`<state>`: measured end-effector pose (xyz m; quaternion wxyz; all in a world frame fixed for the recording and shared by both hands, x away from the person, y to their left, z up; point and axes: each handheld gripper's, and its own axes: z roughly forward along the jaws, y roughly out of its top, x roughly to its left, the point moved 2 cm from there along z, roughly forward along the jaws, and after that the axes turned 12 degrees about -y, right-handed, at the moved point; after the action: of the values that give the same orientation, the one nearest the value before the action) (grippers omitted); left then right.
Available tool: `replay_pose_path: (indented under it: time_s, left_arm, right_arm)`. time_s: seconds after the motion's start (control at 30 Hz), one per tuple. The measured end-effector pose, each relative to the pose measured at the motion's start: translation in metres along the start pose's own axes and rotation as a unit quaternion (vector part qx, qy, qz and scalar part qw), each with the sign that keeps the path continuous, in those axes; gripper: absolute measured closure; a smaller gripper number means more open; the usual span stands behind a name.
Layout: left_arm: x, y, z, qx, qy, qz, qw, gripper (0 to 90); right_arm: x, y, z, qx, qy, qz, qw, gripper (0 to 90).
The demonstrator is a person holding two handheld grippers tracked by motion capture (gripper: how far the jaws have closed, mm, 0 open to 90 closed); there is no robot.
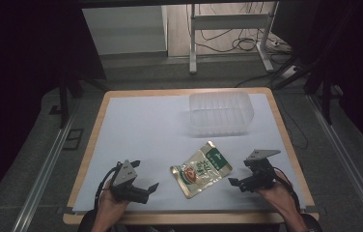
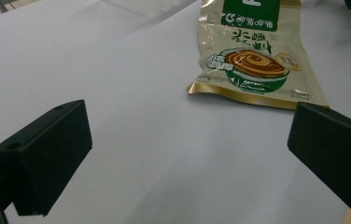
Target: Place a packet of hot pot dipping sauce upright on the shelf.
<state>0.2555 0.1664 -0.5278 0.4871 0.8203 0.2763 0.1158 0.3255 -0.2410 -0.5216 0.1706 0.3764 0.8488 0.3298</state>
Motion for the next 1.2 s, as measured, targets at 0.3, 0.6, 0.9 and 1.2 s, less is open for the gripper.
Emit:
replay_pose_path:
  time_s: [0.3,0.6,0.9,1.2]
  left_arm:
    - [0.0,0.0,0.001,0.003,0.0,0.002,1.0,0.0]
    - [0.0,0.0,0.001,0.002,0.001,0.002,1.0,0.0]
    - [0.0,0.0,0.001,0.003,0.002,0.001,1.0,0.0]
    - [0.0,0.0,0.001,0.004,0.003,0.001,1.0,0.0]
  right_arm:
    - [0.005,0.008,0.008,0.011,-0.007,0.004,0.9999,2.5]
    - [0.012,0.015,0.014,0.02,0.002,-0.009,0.9998,9.6]
    - [0.013,0.025,0.027,0.044,-0.018,-0.024,0.9986,19.7]
    - [0.014,0.039,0.041,0.049,-0.017,-0.018,0.9985,28.5]
